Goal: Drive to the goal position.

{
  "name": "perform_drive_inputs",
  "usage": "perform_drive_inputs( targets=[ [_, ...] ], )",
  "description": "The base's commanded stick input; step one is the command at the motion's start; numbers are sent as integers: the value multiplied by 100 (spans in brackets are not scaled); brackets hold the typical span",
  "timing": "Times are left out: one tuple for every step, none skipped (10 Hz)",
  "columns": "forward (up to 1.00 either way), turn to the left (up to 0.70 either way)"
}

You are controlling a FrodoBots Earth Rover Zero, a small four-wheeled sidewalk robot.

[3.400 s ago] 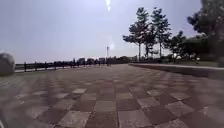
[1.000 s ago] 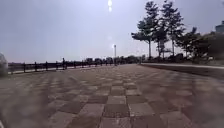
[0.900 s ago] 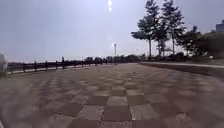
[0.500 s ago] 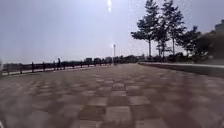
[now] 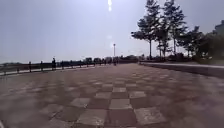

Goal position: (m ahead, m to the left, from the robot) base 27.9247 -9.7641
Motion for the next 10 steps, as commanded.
perform_drive_inputs(
  targets=[
    [100, 1],
    [100, 1],
    [100, 1],
    [100, 1],
    [96, 1],
    [91, 1],
    [90, 1],
    [90, 1],
    [90, 1],
    [78, 1]
  ],
)
